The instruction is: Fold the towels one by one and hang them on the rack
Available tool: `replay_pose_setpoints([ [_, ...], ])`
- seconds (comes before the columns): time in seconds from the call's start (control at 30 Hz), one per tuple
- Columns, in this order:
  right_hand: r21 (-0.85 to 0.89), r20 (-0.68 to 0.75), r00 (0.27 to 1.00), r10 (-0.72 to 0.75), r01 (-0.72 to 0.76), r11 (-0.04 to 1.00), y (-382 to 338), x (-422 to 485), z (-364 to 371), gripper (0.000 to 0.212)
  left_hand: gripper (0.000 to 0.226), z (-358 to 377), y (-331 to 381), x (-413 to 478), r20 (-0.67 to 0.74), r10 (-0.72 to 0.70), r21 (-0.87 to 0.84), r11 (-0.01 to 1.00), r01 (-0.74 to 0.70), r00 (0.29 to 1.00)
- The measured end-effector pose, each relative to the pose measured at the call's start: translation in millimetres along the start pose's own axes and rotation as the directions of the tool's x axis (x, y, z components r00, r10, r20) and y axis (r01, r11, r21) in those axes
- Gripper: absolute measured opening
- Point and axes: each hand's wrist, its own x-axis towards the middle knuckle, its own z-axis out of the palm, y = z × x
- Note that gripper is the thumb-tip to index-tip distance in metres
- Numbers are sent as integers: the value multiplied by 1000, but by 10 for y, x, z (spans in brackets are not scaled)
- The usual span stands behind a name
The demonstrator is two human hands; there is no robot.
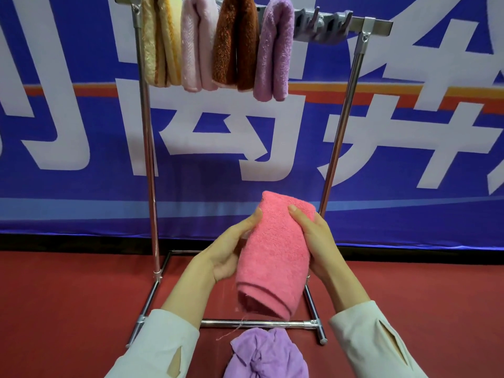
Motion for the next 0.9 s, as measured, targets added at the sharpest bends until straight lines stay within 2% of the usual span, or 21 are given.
replay_pose_setpoints([
  [0.07,-97,-68,998,-13,7,995,63,44,-3,38,37,44,-29,6,4,-55,42,998,55,998],
  [0.17,-258,-166,985,-38,-6,966,159,110,-11,42,34,78,-93,57,-83,-81,132,987,91,993],
  [0.27,-472,-242,965,-98,-29,881,174,156,-35,51,30,65,-103,117,-205,-84,23,996,90,975],
  [0.4,-504,-91,994,62,-100,858,84,51,16,51,36,-22,-117,204,-263,-66,-98,994,41,962],
  [0.53,-630,56,963,262,-170,757,75,-56,44,74,35,-73,-161,234,-314,-61,-110,994,27,948],
  [0.63,-593,132,925,356,-214,776,103,-59,25,92,42,-122,-189,256,-314,-123,-154,985,78,941],
  [0.7,-520,147,929,338,-218,826,116,-53,25,95,46,-123,-183,244,-280,-158,-184,977,108,947],
  [0.83,-203,132,952,275,-246,948,99,-30,17,74,77,-161,-181,211,-125,-207,-274,947,167,970],
  [0.9,-39,136,955,262,-259,965,74,-17,0,63,81,-206,-204,220,-85,-225,-303,934,189,971],
])
